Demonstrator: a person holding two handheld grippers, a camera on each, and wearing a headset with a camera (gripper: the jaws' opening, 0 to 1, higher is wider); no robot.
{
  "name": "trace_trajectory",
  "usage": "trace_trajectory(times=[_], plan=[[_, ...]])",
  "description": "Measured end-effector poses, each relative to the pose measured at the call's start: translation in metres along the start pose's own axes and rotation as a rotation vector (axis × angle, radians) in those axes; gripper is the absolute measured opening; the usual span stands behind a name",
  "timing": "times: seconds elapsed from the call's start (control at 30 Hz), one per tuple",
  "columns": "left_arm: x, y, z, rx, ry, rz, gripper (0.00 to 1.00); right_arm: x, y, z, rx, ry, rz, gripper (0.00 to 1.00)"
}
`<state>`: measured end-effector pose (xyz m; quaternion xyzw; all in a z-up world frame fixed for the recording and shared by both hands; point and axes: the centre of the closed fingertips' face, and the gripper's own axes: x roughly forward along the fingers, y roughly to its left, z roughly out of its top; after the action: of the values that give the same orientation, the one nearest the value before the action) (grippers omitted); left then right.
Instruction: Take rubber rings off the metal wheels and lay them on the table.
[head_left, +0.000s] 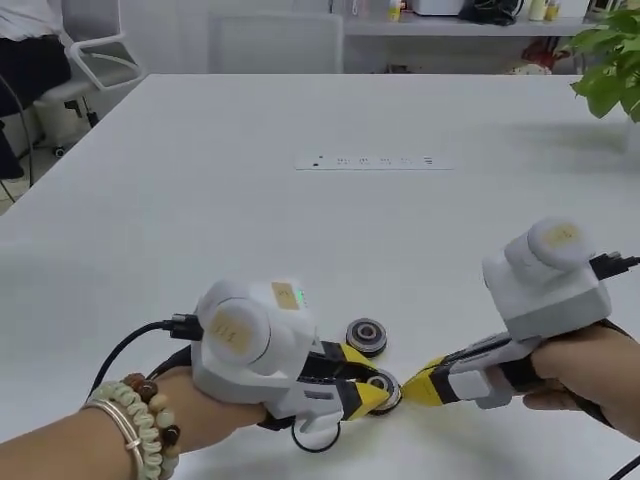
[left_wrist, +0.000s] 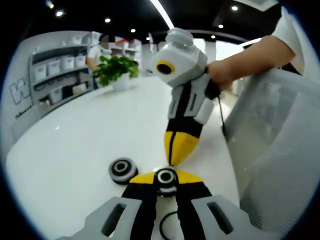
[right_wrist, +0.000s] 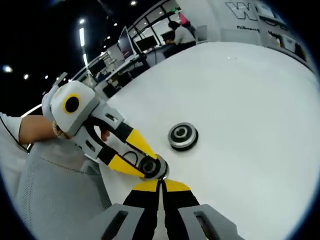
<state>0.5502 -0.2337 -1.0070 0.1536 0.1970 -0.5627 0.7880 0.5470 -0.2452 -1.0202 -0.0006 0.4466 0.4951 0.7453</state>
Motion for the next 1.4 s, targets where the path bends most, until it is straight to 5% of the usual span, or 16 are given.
trace_trajectory(times=[0.6,1.4], plan=[[-0.0007,-0.0002,0.0002,-0.011,-0.018,-0.002,0.15,0.0000,0.0014,0.0036,0.079,-0.026,0.020,0.00],[-0.0010,0.0011,-0.0009,0.018,-0.017,-0.001,0.14,0.0010,0.0046,0.0054,0.073,-0.027,0.010,0.00]])
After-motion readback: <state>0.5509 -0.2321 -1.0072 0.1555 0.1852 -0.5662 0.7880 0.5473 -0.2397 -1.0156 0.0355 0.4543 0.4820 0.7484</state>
